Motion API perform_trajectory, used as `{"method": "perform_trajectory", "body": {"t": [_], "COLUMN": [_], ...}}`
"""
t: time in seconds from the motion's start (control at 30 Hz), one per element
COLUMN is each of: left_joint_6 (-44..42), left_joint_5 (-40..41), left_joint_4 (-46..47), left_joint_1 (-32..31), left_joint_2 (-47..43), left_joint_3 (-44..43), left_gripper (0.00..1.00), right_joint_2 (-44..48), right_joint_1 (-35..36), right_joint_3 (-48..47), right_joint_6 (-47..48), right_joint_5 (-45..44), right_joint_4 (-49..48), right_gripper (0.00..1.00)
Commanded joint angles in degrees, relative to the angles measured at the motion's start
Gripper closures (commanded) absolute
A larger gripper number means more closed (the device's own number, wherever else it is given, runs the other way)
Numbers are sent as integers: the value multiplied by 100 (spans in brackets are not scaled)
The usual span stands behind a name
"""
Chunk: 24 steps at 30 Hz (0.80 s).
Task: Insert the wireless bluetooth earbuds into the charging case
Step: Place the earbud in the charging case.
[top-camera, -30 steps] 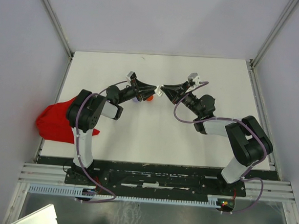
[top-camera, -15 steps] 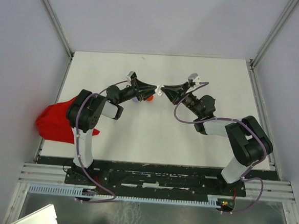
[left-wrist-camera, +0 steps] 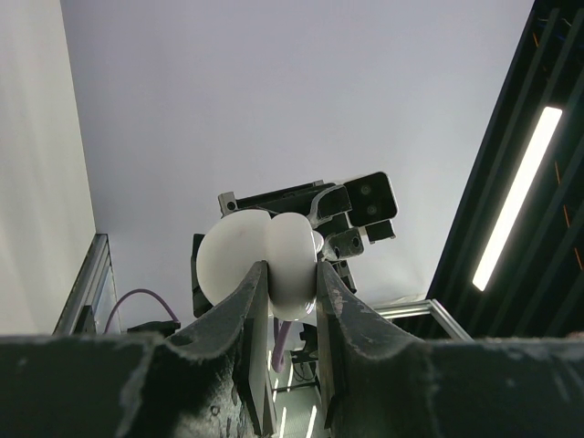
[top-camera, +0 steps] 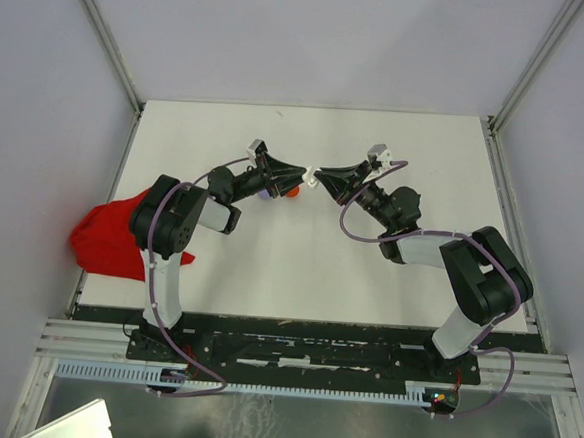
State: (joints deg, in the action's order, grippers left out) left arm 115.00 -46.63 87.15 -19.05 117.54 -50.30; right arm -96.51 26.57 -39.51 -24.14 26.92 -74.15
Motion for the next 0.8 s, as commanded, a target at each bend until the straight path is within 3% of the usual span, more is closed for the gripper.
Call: {"method": "perform_trajectory", "body": {"t": [0.0,0.17,0.77], "left_joint_6": [193,193,352], "left_joint_5": [4,9,137], "left_joint_4": [754,755,930], "left_joint_1": [-18,-20,-15], "left_joint_2": [-287,-294,-276], "left_joint_3": [-161,-135,-101], "left_gripper": [97,97,97], "right_joint_2": [96,136,250], "right_joint_1": [23,17,18], "right_joint_3": [26,37,182], "right_joint_6": [-104,-120,-222], "right_joint_5": [94,124,68], "right_joint_4": [-212,-202,-455], "right_gripper": [89,83,81]}}
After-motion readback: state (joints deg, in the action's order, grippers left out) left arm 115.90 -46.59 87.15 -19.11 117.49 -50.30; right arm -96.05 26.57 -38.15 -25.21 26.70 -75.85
